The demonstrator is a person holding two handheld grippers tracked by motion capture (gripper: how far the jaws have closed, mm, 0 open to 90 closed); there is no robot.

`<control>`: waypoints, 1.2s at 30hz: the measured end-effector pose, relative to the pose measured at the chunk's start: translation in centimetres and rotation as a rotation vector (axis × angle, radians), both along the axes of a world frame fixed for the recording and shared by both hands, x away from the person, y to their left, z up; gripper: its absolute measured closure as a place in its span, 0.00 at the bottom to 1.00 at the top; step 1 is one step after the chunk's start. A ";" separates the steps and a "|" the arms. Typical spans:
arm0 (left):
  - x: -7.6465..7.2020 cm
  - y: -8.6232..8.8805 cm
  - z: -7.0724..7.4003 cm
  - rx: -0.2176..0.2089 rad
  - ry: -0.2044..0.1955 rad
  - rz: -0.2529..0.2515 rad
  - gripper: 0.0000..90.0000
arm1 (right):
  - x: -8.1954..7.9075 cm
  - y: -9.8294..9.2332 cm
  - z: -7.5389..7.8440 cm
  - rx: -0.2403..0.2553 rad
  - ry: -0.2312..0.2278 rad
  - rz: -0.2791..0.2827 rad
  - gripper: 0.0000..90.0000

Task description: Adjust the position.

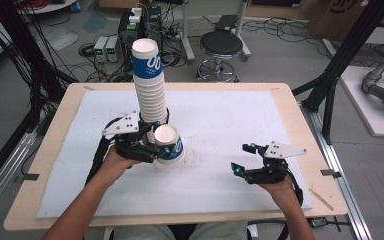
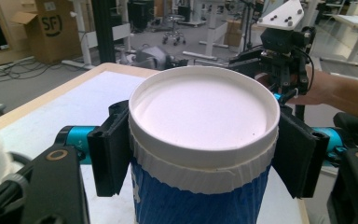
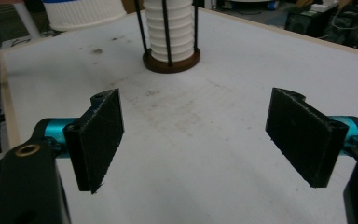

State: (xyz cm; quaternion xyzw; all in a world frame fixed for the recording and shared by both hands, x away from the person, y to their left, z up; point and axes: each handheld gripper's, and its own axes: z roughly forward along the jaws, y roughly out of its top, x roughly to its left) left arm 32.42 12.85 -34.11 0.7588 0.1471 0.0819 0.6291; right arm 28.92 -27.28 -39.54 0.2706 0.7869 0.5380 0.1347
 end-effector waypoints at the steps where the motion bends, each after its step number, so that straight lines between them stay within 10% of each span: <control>1: 0.0 -0.3 0.0 -0.003 0.002 -0.006 0.33 | 0.0 0.3 0.1 -0.001 -0.002 0.010 0.22; 36: -0.4 -6.8 -1.2 0.021 0.006 -0.211 0.33 | 0.1 6.1 0.5 0.027 -0.007 0.285 0.22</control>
